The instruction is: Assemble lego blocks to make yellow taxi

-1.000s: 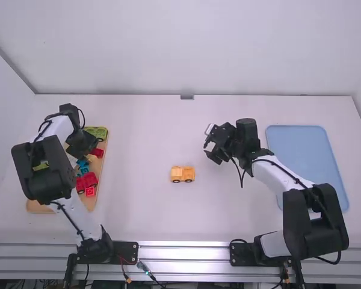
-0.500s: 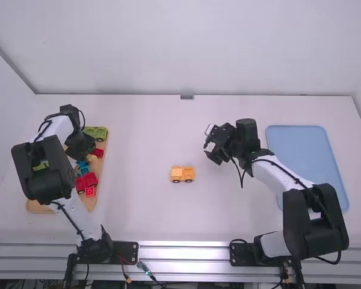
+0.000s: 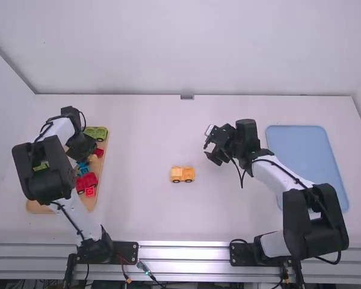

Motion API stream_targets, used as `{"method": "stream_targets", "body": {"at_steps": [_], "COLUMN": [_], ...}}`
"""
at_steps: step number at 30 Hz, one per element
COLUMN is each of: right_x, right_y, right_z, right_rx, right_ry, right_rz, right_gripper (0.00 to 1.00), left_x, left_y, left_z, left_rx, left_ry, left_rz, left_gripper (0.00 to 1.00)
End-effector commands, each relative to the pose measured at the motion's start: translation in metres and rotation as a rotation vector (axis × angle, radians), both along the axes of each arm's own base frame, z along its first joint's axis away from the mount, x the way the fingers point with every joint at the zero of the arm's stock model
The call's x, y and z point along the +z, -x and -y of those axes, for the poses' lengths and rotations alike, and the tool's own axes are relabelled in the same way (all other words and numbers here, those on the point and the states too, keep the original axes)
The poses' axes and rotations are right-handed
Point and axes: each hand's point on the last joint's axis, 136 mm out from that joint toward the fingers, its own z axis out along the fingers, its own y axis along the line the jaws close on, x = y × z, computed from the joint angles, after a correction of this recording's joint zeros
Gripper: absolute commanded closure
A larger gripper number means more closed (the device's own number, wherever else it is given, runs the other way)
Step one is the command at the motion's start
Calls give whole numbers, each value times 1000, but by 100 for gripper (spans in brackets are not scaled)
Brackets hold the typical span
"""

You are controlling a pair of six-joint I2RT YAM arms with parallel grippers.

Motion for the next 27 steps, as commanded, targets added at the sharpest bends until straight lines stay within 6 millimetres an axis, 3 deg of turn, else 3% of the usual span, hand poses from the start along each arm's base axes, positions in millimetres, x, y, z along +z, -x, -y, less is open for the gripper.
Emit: {"method": "stream_targets", "body": {"at_steps": [1, 15, 20, 27], "right_x": [5, 5, 5, 5], "right_y": [0, 0, 0, 0], "right_z": [1, 1, 1, 1], "right_rx": [-6, -6, -6, -7], "right_ry": [-7, -7, -7, -7], "right_rz": [6, 6, 6, 6], "right_gripper": [1, 1, 1, 1], "left_x": [-5, -6, -13, -23], "left_y": [9, 11, 12, 15], "left_z": [4, 4, 4, 5], "left_rx": [-3, -3, -3, -2], "left_ry": [3, 1, -5, -7], "left_rz": [-28, -37, -28, -21], "left_gripper": [57, 55, 44, 43]}}
